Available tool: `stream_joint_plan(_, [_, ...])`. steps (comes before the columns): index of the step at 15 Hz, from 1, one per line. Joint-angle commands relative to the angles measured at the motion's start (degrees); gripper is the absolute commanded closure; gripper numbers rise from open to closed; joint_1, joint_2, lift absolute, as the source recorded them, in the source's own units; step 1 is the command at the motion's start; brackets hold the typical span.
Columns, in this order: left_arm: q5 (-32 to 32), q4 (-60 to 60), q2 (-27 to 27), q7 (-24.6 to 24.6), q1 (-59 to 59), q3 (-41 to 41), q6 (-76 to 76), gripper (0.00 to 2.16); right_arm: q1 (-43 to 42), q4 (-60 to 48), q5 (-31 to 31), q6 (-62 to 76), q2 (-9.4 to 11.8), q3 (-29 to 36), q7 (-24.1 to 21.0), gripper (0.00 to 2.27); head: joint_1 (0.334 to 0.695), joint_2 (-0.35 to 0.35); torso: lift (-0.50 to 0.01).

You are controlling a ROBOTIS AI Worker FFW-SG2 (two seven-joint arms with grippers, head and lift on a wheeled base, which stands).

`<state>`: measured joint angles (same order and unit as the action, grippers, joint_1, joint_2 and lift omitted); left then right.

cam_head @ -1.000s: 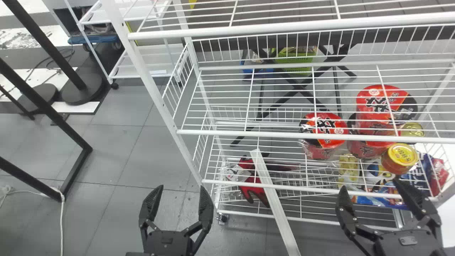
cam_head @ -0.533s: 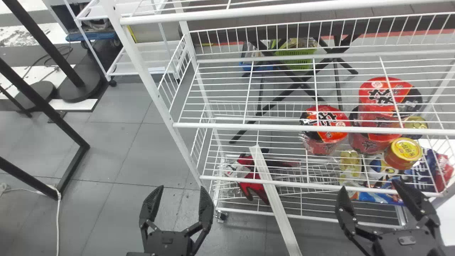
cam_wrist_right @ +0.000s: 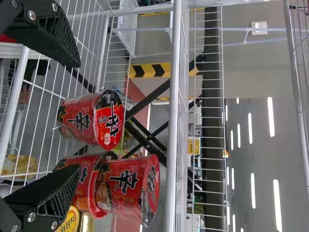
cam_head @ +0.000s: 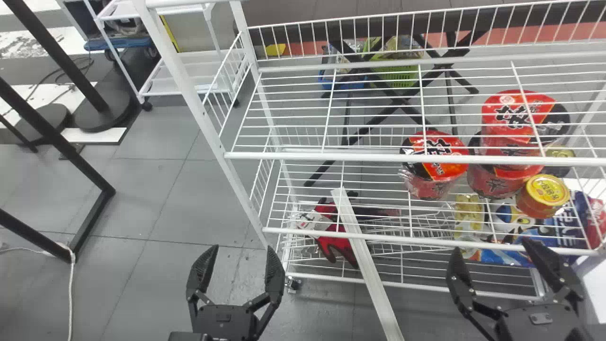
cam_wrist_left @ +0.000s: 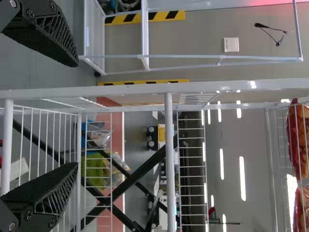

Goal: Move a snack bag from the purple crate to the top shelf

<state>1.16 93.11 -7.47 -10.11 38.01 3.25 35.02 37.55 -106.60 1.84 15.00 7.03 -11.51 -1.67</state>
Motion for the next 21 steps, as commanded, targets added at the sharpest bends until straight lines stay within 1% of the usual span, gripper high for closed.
stream_joint_plan(1, [0.07,-0.03,0.00,0.00,-0.12,0.00,0.00,0.08,-0.10,0.16,0.00,-0.02,0.00,0.00,0.00,0.07,0.695,0.203,-0.431])
stream_joint_plan(6, [0.16,-0.21,0.00,0.00,-0.30,0.00,-0.35,0.08,-0.10,0.34,0.00,0.16,0.00,0.00,0.00,0.07,0.695,0.203,-0.451])
stream_joint_plan(11, [0.25,-0.21,0.00,0.00,-0.30,0.00,-0.35,0.08,-0.19,0.87,-0.09,1.74,0.00,0.09,0.43,0.07,0.695,0.205,-0.450])
stream_joint_plan(12, [0.25,-0.21,0.00,0.00,-0.30,0.00,-0.35,0.08,-0.10,0.87,0.09,1.39,0.00,-0.44,-1.24,0.07,0.695,0.204,-0.454])
stream_joint_plan(14, [0.25,-0.30,0.00,0.00,-0.30,0.00,-0.17,0.08,-0.10,1.13,-0.09,4.02,0.09,-0.44,-0.27,0.07,0.695,0.200,-0.454])
stream_joint_plan(21, [0.25,-0.30,0.00,0.00,-0.30,0.00,-0.17,0.08,0.16,0.60,-0.88,3.67,0.18,-0.35,-0.27,0.07,0.695,0.209,-0.454])
